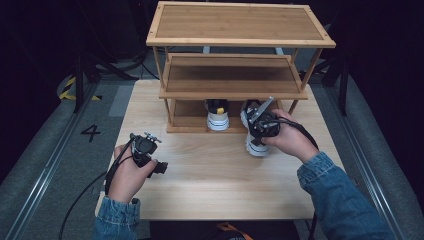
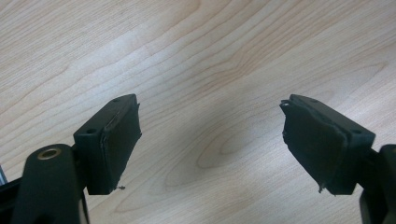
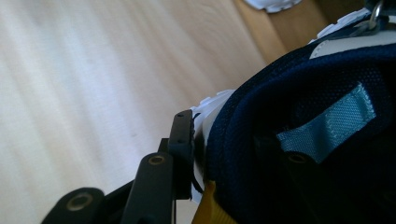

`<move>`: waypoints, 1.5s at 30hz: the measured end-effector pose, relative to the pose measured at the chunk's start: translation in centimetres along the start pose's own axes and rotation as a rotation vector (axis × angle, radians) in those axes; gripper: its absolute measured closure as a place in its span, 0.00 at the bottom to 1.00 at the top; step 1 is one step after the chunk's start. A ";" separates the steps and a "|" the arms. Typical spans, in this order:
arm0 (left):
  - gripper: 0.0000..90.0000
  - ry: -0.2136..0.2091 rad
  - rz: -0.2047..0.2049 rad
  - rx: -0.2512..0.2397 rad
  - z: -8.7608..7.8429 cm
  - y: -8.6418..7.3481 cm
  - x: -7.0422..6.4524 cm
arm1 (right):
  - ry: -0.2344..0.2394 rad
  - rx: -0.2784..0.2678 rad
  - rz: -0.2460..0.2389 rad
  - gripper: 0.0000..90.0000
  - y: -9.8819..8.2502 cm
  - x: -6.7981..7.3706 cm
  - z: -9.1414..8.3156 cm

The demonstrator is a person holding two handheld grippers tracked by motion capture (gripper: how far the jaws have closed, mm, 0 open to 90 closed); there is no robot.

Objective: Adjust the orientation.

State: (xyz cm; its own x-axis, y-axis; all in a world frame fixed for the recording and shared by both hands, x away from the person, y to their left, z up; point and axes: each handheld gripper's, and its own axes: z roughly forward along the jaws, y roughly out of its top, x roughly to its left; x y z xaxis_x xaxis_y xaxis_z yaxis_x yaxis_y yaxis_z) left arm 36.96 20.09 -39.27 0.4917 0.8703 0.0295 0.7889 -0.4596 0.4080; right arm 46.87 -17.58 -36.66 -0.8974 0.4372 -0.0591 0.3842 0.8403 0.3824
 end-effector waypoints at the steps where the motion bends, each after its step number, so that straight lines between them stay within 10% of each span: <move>1: 0.22 -0.002 0.001 -0.001 0.0 0.0 0.1 | 0.000 0.000 0.000 0.76 0.0 0.0 0.0; 26: 0.22 -0.005 -0.010 0.024 0.4 0.1 0.5 | -0.021 0.010 -0.067 0.68 3.2 -3.5 4.0; 37: 0.22 -0.021 0.015 0.033 1.1 1.3 0.0 | -0.120 -0.174 -0.085 0.50 2.9 -2.6 2.3; 45: 0.22 -0.041 0.055 0.031 1.9 3.1 -0.8 | -0.199 -0.296 0.035 0.46 1.2 -0.7 -1.3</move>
State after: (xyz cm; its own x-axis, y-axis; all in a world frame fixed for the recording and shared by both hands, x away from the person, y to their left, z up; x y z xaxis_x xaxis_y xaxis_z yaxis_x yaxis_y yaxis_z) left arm 39.73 17.67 -39.75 0.5488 0.8358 0.0137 0.7711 -0.5124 0.3779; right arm 47.71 -17.31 -35.00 -0.8138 0.5425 -0.2085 0.3082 0.7070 0.6365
